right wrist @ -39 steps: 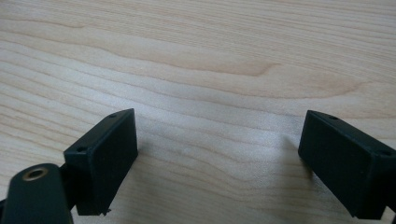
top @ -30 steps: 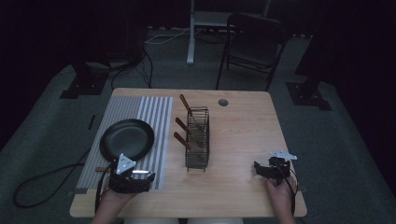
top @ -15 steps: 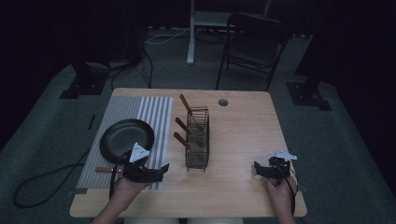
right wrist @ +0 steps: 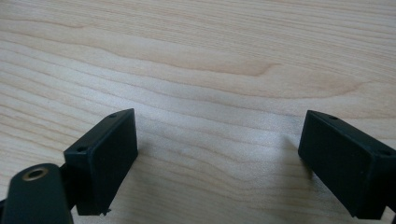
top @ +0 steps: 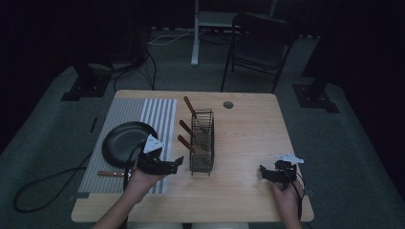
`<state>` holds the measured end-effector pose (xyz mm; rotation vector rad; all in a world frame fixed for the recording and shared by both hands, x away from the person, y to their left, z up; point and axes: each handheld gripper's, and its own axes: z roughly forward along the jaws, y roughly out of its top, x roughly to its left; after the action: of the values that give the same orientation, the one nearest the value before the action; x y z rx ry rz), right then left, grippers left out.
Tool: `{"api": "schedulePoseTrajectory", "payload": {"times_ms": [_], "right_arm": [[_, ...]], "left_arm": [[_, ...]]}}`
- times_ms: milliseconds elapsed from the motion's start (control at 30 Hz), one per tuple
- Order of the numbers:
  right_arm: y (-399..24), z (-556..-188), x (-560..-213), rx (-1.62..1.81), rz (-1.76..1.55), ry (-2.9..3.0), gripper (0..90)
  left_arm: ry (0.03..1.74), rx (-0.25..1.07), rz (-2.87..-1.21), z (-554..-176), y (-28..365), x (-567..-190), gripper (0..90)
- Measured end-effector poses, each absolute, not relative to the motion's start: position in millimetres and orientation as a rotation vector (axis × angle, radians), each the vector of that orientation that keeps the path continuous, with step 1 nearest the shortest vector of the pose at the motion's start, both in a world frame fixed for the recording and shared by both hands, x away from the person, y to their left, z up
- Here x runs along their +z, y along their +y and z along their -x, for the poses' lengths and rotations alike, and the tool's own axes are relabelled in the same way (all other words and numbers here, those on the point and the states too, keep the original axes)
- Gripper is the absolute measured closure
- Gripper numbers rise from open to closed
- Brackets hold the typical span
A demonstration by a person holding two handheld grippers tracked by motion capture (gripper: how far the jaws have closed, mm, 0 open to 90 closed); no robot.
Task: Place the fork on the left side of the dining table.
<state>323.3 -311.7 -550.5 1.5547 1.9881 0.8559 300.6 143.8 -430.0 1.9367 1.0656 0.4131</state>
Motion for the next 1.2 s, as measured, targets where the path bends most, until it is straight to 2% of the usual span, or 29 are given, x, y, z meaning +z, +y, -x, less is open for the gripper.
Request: {"api": "schedulePoseTrajectory", "payload": {"times_ms": [167,200,400,467,967,1200], "right_arm": [[-312,-323,-551,0.856,-1.555,1.988,11.4],[-312,-323,-551,0.856,-1.555,1.988,11.4],[-312,-323,-551,0.856,-1.555,1.988,11.4],[-312,-323,-551,0.856,-1.555,1.988,11.4],[-311,-323,-551,0.858,-1.557,1.986,11.4],[-312,-323,-551,0.857,-1.557,1.986,11.4]], "left_arm": [[1.054,0.365,-1.924,-309,133,-424,8.0],[1.052,0.368,-1.921,-310,131,-423,14.2],[1.067,0.331,-1.895,-320,125,-421,20.0],[1.078,0.311,-1.875,-324,123,-421,30.8],[1.062,0.253,-1.874,-332,108,-427,70.9],[1.083,0.183,-1.792,-334,113,-429,75.9]]}}
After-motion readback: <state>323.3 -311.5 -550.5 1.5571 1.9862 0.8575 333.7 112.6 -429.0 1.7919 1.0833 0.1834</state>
